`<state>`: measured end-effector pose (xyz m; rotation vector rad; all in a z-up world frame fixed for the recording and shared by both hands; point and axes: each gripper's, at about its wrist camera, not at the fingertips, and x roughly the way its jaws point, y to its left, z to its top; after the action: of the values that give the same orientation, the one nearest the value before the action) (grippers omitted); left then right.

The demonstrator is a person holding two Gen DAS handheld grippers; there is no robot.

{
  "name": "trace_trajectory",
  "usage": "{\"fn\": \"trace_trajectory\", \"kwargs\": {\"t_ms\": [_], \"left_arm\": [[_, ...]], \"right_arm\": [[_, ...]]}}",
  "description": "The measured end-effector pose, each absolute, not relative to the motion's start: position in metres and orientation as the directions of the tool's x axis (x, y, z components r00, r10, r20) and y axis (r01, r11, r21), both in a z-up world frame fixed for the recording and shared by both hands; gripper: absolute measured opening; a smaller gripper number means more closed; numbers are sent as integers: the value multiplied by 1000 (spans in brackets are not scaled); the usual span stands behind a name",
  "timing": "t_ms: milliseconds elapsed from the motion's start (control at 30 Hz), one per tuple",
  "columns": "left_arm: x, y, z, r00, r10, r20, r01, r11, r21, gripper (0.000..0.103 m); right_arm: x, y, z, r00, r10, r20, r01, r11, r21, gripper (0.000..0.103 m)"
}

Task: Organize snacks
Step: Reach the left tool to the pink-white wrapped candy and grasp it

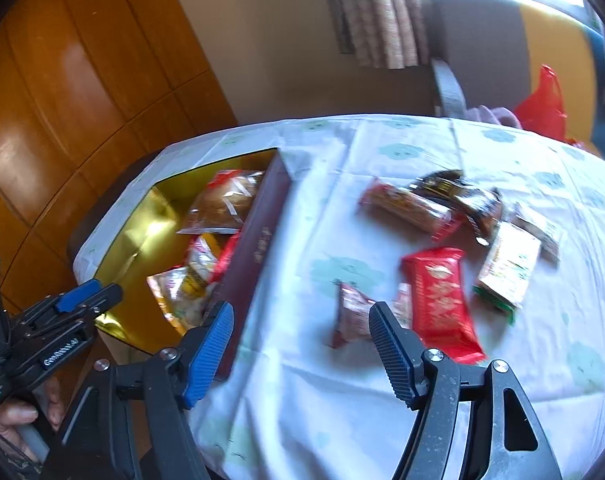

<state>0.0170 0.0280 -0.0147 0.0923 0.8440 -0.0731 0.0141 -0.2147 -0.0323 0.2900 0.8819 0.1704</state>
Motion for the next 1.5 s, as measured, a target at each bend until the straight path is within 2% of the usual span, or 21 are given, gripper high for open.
{"fn": "trace_trajectory", "kwargs": {"t_ms": [400,533,733,867,933,1167,1200,1233,1267,1367,1500], "left_arm": [[17,-28,-4,641,-159,-751,296,954,51,45],[18,-64,-1,601,-239,-762,406,913,33,45],[23,-130,-15,521,-328,-788,607,791,73,45],[15,-171,-35,467,-327,-821,763,619,187,45],[14,-185,-46,451,-305,-839,799,557,227,53],[41,-204,-72,388,-280,-878,831,518,202,54],[45,-205,-78,367,-274,-889,831,526,181,50],[49,-206,-85,351,-261,-899,824,543,163,32],[51,-206,-87,340,-276,-899,817,560,137,25],[43,-198,-86,334,-326,-884,790,609,74,23],[22,-180,-84,332,-369,-868,770,638,23,23]], "right_arm": [[-18,-284,-51,625,96,-774,179,948,263,74],[-33,-310,-60,612,39,-790,257,935,245,74],[-49,-334,-71,597,6,-803,321,915,246,74],[-55,-342,-76,593,8,-805,333,908,254,75],[-56,-344,-77,593,8,-805,339,905,259,76],[-58,-355,-84,590,6,-808,359,893,269,78],[-58,-357,-85,587,5,-810,365,891,270,78],[-59,-358,-86,586,2,-810,370,889,269,78],[-59,-360,-87,584,0,-811,374,887,269,78],[-58,-365,-88,583,-6,-812,379,886,266,77],[-49,-375,-87,584,1,-812,370,890,267,72]]}}
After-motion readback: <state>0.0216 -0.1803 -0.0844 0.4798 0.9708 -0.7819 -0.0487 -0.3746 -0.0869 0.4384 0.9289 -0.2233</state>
